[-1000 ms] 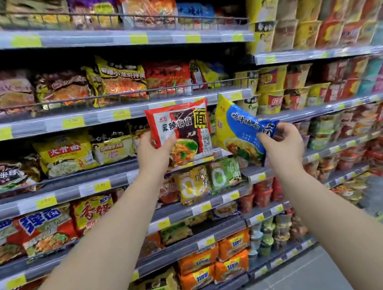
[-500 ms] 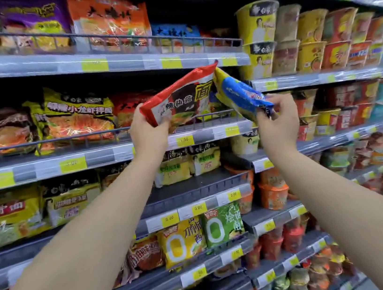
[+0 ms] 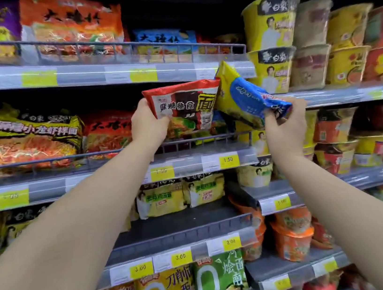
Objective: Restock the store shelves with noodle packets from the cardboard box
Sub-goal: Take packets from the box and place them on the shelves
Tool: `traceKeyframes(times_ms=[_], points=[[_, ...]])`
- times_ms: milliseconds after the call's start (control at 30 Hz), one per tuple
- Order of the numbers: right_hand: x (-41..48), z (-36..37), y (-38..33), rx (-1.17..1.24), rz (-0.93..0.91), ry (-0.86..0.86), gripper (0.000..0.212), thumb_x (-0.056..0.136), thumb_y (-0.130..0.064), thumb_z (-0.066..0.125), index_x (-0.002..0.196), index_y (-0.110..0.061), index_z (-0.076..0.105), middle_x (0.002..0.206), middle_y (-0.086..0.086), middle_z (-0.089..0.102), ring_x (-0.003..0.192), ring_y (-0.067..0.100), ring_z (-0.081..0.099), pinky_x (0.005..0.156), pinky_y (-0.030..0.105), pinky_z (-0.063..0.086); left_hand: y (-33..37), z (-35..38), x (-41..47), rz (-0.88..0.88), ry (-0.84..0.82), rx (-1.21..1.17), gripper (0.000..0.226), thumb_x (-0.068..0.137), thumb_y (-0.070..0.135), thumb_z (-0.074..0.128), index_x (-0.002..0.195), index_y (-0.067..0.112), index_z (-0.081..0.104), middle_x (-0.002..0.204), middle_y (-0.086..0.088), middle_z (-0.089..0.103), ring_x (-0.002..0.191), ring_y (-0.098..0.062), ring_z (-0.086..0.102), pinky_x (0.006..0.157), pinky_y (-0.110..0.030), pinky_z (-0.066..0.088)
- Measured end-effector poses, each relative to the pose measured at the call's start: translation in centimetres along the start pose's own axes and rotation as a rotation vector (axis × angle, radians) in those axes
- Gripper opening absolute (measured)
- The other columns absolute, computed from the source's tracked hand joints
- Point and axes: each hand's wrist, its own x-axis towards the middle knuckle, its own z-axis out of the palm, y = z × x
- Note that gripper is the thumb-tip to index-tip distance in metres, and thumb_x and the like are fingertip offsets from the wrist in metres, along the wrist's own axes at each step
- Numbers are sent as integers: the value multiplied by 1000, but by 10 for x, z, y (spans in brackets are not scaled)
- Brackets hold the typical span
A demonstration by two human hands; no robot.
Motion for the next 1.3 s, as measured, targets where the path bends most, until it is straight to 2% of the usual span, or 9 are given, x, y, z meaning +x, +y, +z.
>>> traceKeyframes(times_ms=[133, 267, 367, 467, 600, 700, 867, 1067, 1300], points=[[15, 5, 25, -1, -12, -106, 29, 90, -19, 56, 96, -44, 44, 101, 4, 58, 86, 26, 62, 73, 38, 52, -8, 4, 8, -16, 7, 285, 57, 84, 23, 68, 130, 5, 39, 115, -15, 62, 105, -35, 60, 78, -38, 46], [23, 16, 34, 5, -77, -188, 26, 92, -11, 55, 117, -14, 49, 103, -9, 53, 90, 6, 53, 79, 26, 48, -12, 6, 7, -6, 73, 474, 69, 85, 19, 67, 136, 0, 25, 114, -22, 56, 101, -42, 58, 70, -41, 43], [30, 29, 32, 22, -86, -284, 32, 92, -13, 55, 123, -19, 47, 102, -26, 51, 96, 3, 55, 84, 28, 51, -11, 8, 7, 80, 132, 657, 74, 74, 21, 78, 130, 3, 33, 127, -22, 43, 111, -42, 50, 83, -46, 45], [36, 46, 30, 62, -77, -338, 34, 91, -12, 56, 123, -19, 46, 112, -12, 54, 99, 0, 55, 85, 30, 53, -4, 14, 6, 208, 165, 780, 48, 74, 17, 73, 114, 11, 48, 117, -15, 50, 106, -36, 51, 80, -44, 46], [32, 63, 37, -76, -158, -256, 26, 86, -9, 62, 106, -4, 46, 104, 4, 39, 83, -1, 43, 74, 33, 49, 7, 36, -7, 273, -82, 599, 15, 82, 20, 57, 95, 20, 49, 105, -5, 51, 86, -26, 50, 69, -33, 39], [24, 68, 48, -197, -286, -289, 7, 87, -3, 56, 94, -1, 56, 96, 12, 46, 86, 20, 43, 75, 29, 40, 11, 48, -7, 136, -205, 528, 17, 85, 23, 55, 101, 21, 49, 123, -12, 41, 89, -33, 55, 84, -37, 47], [27, 66, 50, -331, -368, -349, 22, 89, -4, 52, 105, 1, 67, 100, 18, 56, 94, 33, 55, 74, 35, 47, 13, 56, 2, 72, -244, 477, 29, 87, 21, 52, 116, 18, 54, 127, -12, 47, 90, -25, 56, 79, -27, 41], [24, 67, 52, -529, -497, -427, 34, 86, -14, 46, 107, 0, 69, 115, 20, 66, 116, 40, 55, 99, 46, 44, 16, 79, 5, 88, -361, 598, 46, 87, 17, 49, 132, 10, 52, 141, -18, 38, 118, -30, 51, 95, -27, 40], [2, 61, 47, -243, -409, -375, 27, 82, -9, 49, 102, -11, 66, 101, 4, 66, 100, 27, 57, 84, 29, 38, 17, 65, -4, 163, -63, 352, 36, 85, 4, 48, 114, 17, 64, 131, -9, 44, 97, -16, 54, 83, -18, 39]])
